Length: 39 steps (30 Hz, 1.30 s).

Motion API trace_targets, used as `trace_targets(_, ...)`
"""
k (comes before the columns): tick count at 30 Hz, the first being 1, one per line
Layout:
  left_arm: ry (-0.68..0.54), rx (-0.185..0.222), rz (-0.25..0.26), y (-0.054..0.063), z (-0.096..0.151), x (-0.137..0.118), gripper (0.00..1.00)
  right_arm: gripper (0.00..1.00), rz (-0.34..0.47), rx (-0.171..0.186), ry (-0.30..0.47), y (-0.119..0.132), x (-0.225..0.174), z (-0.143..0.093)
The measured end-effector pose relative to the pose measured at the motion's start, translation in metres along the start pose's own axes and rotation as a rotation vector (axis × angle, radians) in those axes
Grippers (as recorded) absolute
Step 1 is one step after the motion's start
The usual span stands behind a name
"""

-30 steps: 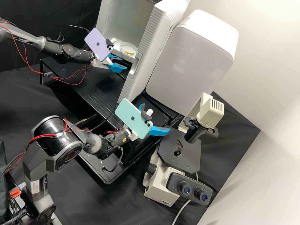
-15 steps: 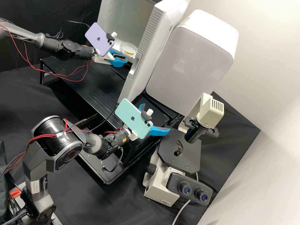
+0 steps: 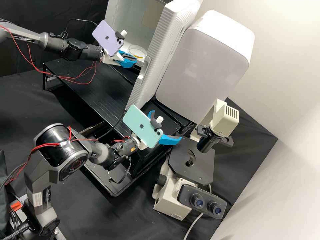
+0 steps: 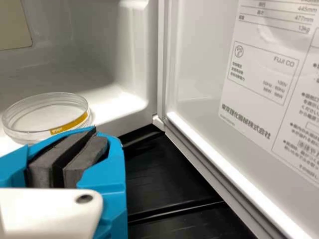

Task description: Place the petri dish in the incubator

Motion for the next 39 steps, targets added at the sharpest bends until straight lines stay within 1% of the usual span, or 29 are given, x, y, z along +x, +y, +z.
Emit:
trace_targets(2,0.000,-0.009,-0.002,0.001,0.000,0.000,0.00,1.00,0.000,0.000,0.000,0.000,0.000,0.000)
trace_targets(5,-0.002,-0.044,0.006,0.007,0.002,-0.001,0.00,1.00,0.000,0.000,0.000,0.000,0.000,0.000)
trace_targets(7,-0.006,-0.059,0.016,0.012,0.003,0.000,0.00,1.00,0.000,0.000,0.000,0.000,0.000,0.000)
trace_targets(11,-0.006,-0.060,0.025,0.014,0.003,0.004,0.00,1.00,0.000,0.000,0.000,0.000,0.000,0.000)
trace_targets(16,0.013,-0.062,0.030,0.012,0.001,0.012,0.00,1.00,0.000,0.000,0.000,0.000,0.000,0.000)
trace_targets(24,0.022,-0.070,0.056,0.019,-0.001,0.020,0.00,1.00,0.000,0.000,0.000,0.000,0.000,0.000)
trace_targets(35,0.034,-0.069,0.055,0.017,-0.003,0.021,0.00,1.00,0.000,0.000,0.000,0.000,0.000,0.000)
trace_targets(39,0.037,-0.063,0.041,0.012,-0.003,0.021,0.00,1.00,0.000,0.000,0.000,0.000,0.000,0.000)
